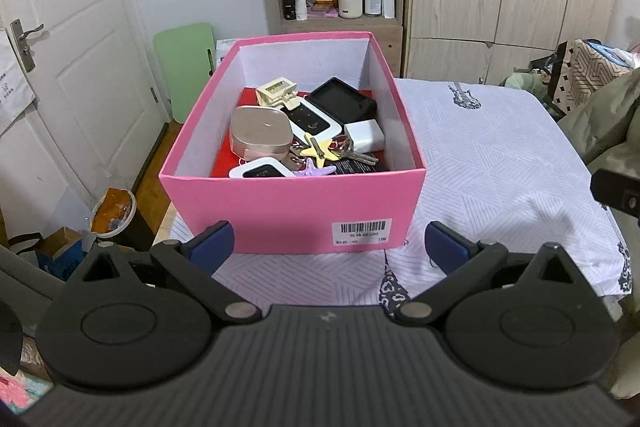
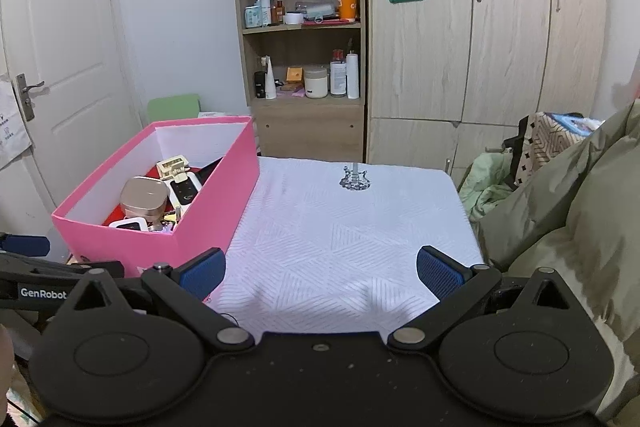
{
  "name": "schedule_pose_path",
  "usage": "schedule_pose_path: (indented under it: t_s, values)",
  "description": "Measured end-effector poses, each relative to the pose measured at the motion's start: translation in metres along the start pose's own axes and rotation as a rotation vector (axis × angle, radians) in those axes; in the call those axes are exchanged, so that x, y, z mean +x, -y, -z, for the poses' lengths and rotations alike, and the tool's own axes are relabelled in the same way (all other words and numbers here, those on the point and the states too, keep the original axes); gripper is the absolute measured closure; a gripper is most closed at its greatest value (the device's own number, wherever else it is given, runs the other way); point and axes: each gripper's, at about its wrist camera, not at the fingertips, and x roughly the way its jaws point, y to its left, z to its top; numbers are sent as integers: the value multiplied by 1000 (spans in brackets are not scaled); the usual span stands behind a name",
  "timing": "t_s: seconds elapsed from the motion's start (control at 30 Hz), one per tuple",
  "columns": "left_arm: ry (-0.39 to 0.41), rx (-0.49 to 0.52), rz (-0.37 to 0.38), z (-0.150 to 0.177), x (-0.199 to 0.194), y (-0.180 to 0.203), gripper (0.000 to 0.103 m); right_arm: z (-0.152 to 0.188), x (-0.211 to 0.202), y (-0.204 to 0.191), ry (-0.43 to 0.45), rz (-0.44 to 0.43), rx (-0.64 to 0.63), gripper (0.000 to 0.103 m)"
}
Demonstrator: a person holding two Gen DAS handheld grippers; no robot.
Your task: Organize rigid objects
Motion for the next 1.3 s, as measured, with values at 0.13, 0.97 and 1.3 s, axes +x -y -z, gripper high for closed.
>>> schedule_pose_path:
  t_s: [0.13,0.97,1.3]
  values:
    - [-3,-2,7,1,2,-1,0,0,-2,-2,5,-1,-7,0]
    - [-1,-17,8,7,5,0,0,6,4,-2,-1,-36,-3,0]
    - [-12,-32,-15,11,6,-5,0,9,2,-4,14,-34,-4,0]
